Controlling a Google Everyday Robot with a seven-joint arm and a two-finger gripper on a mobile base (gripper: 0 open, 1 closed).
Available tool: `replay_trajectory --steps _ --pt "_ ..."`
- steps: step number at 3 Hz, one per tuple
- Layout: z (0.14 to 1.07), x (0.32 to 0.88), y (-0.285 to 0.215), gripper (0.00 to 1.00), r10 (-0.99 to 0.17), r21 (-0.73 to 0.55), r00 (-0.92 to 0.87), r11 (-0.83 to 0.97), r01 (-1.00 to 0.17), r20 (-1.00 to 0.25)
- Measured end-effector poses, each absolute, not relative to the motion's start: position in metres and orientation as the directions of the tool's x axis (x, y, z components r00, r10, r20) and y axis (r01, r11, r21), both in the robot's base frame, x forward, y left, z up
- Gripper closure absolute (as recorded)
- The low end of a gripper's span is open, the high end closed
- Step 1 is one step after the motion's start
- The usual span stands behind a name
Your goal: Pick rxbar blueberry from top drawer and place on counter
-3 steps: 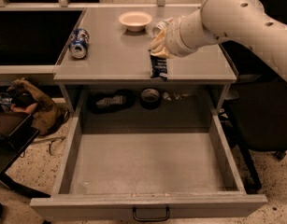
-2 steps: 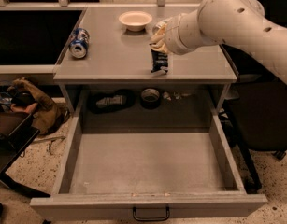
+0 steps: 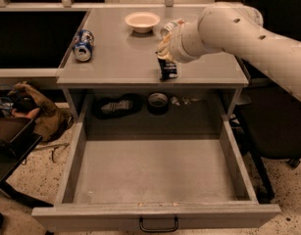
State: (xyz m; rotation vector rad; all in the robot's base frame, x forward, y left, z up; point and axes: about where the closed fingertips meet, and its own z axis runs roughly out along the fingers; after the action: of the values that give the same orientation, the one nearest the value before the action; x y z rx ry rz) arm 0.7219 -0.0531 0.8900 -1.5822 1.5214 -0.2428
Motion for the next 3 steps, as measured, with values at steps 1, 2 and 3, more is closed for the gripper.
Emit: replay_trajectory --steps 1,2,3 --pt "0.8853 0.7218 -0.0534 0.81 -0.877 -0.689 0.220 0.159 -0.707 -0.428" --pt "0.8853 0.7218 -0.0534 0.58 -0.877 -0.689 0.220 0.159 -0.707 -0.428" --pt "0.8853 0.7218 -0.0534 0.35 -0.877 -0.689 0.220 0.158 -0.707 -0.428"
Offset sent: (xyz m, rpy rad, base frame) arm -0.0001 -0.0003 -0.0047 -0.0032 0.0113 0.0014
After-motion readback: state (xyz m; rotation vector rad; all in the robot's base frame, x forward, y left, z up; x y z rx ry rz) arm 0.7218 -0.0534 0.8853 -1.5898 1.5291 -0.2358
